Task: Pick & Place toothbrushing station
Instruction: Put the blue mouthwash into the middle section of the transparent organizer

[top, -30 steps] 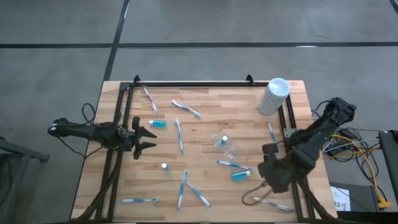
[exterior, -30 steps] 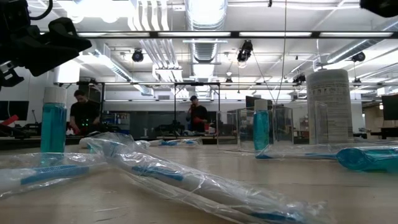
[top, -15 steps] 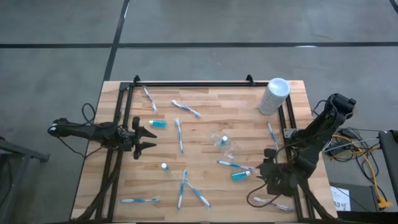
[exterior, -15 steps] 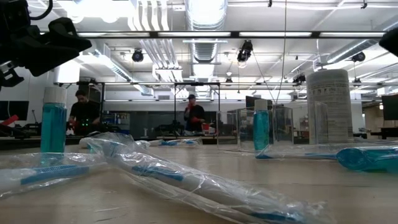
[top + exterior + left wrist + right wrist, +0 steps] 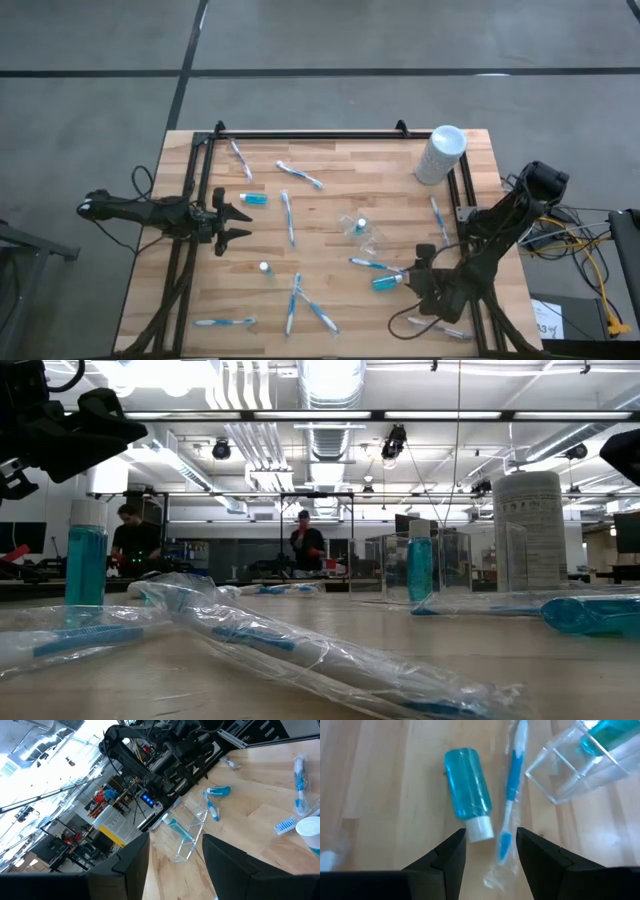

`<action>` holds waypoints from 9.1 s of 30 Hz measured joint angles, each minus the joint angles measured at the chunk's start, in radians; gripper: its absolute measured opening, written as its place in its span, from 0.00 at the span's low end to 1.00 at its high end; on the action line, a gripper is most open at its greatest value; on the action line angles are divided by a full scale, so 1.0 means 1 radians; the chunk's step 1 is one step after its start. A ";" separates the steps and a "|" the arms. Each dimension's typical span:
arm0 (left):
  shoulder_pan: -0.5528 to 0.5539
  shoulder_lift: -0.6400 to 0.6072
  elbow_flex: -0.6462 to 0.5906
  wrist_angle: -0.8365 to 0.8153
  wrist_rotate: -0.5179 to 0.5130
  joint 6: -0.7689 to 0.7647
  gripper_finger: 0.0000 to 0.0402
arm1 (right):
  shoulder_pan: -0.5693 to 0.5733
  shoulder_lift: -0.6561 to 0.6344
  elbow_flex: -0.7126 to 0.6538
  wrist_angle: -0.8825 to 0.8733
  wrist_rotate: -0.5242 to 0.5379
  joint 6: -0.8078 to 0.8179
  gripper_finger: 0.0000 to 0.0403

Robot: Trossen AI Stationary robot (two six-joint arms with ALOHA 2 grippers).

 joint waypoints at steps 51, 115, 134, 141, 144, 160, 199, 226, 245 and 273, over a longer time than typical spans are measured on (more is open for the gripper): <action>0.000 0.000 0.000 0.000 0.000 0.000 0.47 | -0.026 0.077 -0.095 0.202 0.071 0.009 0.42; 0.000 0.000 0.000 0.000 0.000 0.000 0.47 | -0.038 0.078 -0.177 0.456 -0.073 -0.072 0.25; 0.000 0.000 0.000 0.000 0.000 0.000 0.47 | -0.039 0.076 0.060 0.011 -0.064 -0.071 0.24; 0.000 0.000 0.000 0.000 0.000 0.000 0.47 | -0.058 0.010 0.175 -0.226 -0.064 -0.012 0.24; 0.000 0.000 0.000 0.000 0.000 0.000 0.47 | -0.071 -0.038 0.221 -0.302 -0.068 -0.010 0.24; 0.000 0.000 0.000 0.000 0.000 0.000 0.47 | -0.307 -0.058 0.569 -0.759 -0.257 -0.093 0.24; 0.000 0.000 0.000 0.000 0.000 0.000 0.47 | -0.732 0.368 0.932 -1.018 -0.381 -0.571 0.24; 0.000 0.000 0.000 0.000 0.000 0.000 0.47 | -0.737 0.383 0.917 -0.982 -0.376 -0.611 0.24; 0.000 0.000 0.000 0.000 0.000 0.000 0.47 | -0.737 0.340 0.947 -0.971 -0.349 -0.599 0.24; 0.000 0.000 0.000 0.000 0.000 0.000 0.47 | -0.718 0.018 0.904 -0.706 -0.325 -0.648 0.24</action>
